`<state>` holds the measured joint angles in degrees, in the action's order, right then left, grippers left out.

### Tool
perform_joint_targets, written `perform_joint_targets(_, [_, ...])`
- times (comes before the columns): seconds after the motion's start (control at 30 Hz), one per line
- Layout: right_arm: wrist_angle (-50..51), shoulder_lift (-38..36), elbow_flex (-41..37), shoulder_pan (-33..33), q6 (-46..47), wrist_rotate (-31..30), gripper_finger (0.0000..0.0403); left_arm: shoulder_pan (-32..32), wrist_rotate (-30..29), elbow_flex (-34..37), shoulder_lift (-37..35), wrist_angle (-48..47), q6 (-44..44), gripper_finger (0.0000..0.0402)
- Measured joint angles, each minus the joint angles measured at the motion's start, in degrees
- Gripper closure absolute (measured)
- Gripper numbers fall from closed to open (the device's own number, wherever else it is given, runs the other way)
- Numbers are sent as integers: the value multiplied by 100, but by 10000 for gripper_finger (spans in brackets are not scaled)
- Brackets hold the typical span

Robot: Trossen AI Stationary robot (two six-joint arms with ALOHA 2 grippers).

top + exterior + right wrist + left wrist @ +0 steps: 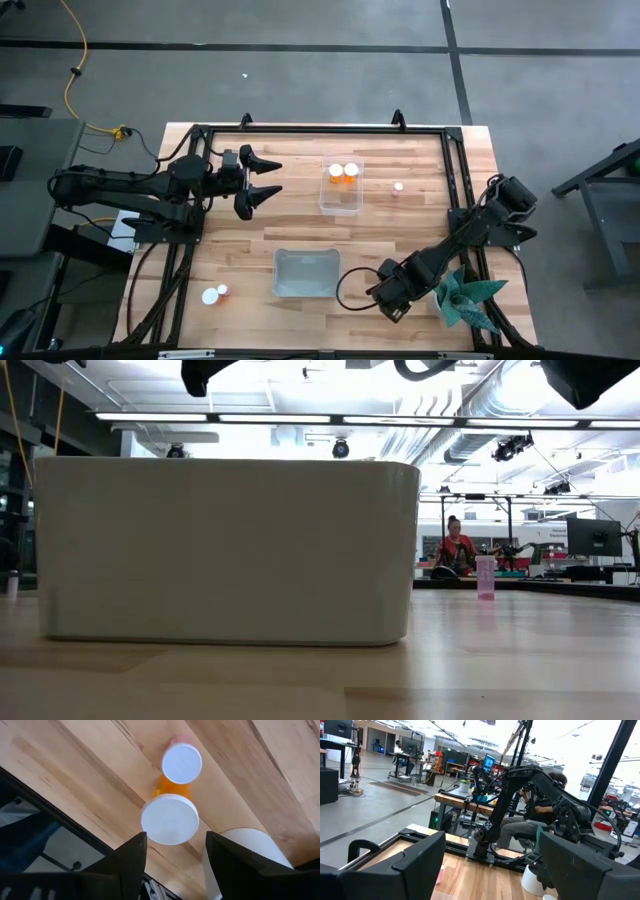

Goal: Pick and place medicine bottles into bin by pill shape (circle, oval)
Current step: Put the bottom right orange pill bottle into the transparent bin

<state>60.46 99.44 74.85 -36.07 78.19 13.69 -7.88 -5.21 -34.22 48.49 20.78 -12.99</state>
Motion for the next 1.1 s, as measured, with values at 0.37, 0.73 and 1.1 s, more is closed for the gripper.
perform_joint_targets(0.37, [-418, -17, -203, 17, 132, 98, 138, 0, -2, 0, 0, 0, -35, 92])
perform_joint_targets(0.73, [-553, 0, -450, 18, 291, -146, 127, 0, -19, 0, 0, 0, -35, 92])
perform_joint_targets(1.1, [-624, 305, -450, 4, 283, 142, 127, 0, -17, 0, 2, -2, -53, 92])
